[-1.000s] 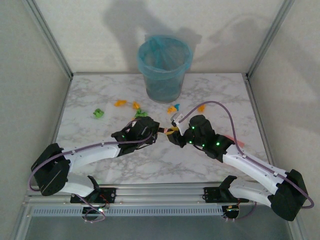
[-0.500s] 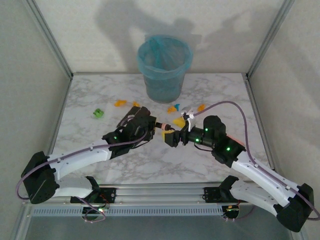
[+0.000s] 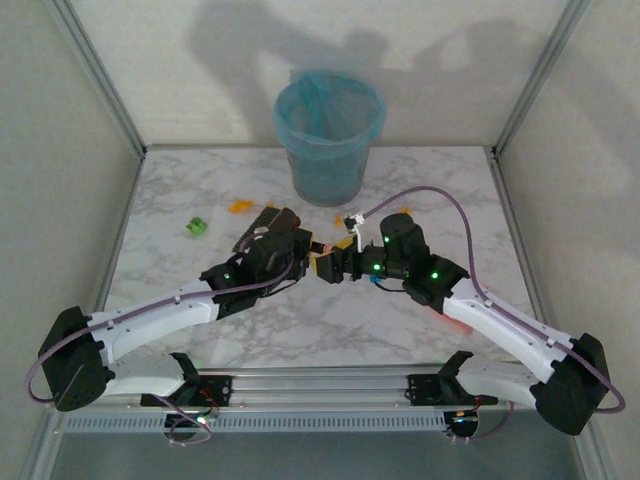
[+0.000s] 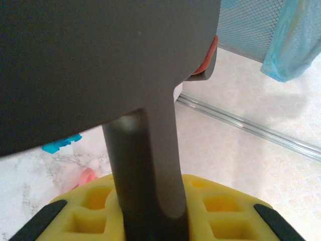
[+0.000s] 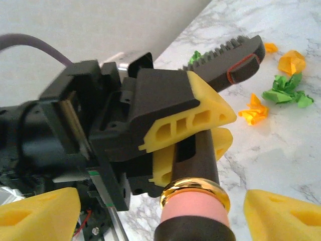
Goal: Sweep away the paper scraps from the table
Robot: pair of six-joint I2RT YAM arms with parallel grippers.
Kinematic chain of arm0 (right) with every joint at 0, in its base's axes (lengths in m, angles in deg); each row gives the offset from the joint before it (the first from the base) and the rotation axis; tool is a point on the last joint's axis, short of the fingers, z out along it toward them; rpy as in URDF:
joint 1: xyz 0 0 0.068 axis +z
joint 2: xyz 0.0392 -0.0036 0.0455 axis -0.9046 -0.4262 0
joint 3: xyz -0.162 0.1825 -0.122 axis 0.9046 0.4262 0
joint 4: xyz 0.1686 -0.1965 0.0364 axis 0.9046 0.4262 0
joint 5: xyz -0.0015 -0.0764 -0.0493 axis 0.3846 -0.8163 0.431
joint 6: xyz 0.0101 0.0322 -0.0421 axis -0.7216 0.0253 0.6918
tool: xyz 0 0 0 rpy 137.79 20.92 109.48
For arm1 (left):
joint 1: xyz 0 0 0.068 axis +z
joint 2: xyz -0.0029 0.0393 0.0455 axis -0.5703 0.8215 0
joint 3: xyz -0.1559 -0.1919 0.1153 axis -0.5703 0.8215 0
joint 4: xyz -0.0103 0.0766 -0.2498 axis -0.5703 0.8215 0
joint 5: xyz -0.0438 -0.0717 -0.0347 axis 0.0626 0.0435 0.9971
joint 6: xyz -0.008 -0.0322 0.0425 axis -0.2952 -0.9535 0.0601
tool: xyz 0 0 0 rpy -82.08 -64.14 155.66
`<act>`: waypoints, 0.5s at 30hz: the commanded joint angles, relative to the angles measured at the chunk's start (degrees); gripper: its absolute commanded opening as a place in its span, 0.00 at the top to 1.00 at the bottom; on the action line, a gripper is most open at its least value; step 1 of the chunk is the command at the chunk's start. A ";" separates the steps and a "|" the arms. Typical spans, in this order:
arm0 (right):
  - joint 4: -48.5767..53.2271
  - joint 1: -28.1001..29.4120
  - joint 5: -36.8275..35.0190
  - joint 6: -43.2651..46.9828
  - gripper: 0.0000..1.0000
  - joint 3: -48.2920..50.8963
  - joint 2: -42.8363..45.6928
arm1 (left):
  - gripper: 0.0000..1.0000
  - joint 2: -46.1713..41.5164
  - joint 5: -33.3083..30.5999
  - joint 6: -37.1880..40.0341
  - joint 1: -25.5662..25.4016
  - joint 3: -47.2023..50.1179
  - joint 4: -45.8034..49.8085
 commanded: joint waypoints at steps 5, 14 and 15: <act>1.44 1.67 -5.97 6.02 0.30 -2.45 -0.65 | 1.00 0.97 -0.08 1.40 -0.61 -3.00 0.46; 0.85 1.98 -10.04 7.77 0.44 -3.06 -1.80 | 1.00 2.32 0.79 1.41 -0.96 -4.03 0.62; 0.95 2.07 -10.33 8.24 0.44 -3.06 -1.70 | 1.00 2.34 0.76 1.48 -0.94 -4.05 0.68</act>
